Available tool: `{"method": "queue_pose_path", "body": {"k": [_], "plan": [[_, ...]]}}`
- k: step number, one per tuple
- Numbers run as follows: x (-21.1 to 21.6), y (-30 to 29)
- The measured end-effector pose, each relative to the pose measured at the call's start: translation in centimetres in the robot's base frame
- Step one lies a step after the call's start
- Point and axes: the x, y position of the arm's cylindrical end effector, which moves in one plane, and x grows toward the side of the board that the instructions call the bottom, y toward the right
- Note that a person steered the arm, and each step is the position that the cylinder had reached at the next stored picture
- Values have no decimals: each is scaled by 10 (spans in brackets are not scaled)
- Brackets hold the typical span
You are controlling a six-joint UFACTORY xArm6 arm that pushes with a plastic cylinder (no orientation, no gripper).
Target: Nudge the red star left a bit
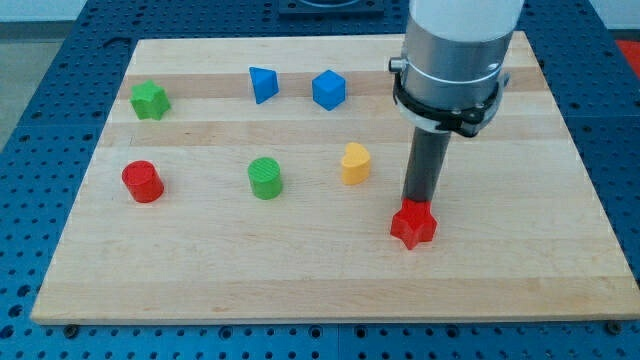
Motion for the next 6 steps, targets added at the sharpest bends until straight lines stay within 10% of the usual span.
{"method": "queue_pose_path", "body": {"k": [3,6], "plan": [[52,69],[60,-98]]}}
